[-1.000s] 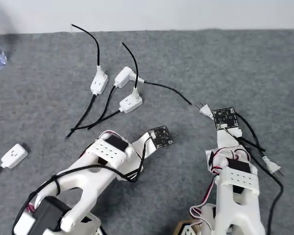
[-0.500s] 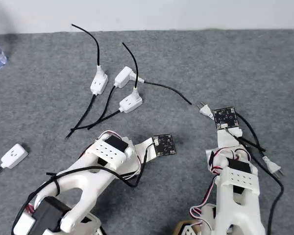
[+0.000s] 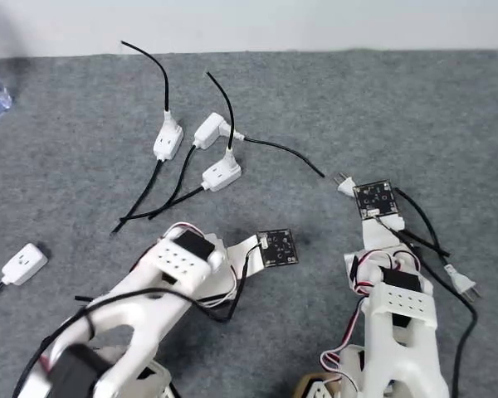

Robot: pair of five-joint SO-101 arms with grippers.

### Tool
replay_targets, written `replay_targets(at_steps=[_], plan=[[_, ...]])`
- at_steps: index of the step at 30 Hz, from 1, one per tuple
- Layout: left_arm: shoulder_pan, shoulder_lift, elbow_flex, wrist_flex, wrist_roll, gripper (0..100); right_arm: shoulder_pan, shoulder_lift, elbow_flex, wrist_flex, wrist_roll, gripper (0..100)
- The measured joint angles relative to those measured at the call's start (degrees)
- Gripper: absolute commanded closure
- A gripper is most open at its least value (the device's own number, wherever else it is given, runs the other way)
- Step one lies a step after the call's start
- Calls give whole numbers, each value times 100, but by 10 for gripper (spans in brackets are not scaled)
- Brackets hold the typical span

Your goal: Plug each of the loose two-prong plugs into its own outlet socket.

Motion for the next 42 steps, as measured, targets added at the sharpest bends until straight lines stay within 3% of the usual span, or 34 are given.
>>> replay_targets(at_steps=[8,13,20,29,34,42], plan=[[-9,-1864,404,914,-167,865,-9,0,0,0,62,649],[-70,-2470,914,677,-185,818,-9,0,0,0,62,649],[-70,-1881,897,-185,-334,816,-9,0,0,-18,62,649],[299,-255,-9,-475,-413,845,-9,0,0,-141,79,649],[396,-360,-9,-360,-413,848,-9,0,0,-141,97,649],[88,-1697,97,545,-316,844,-9,0,0,-141,97,649]])
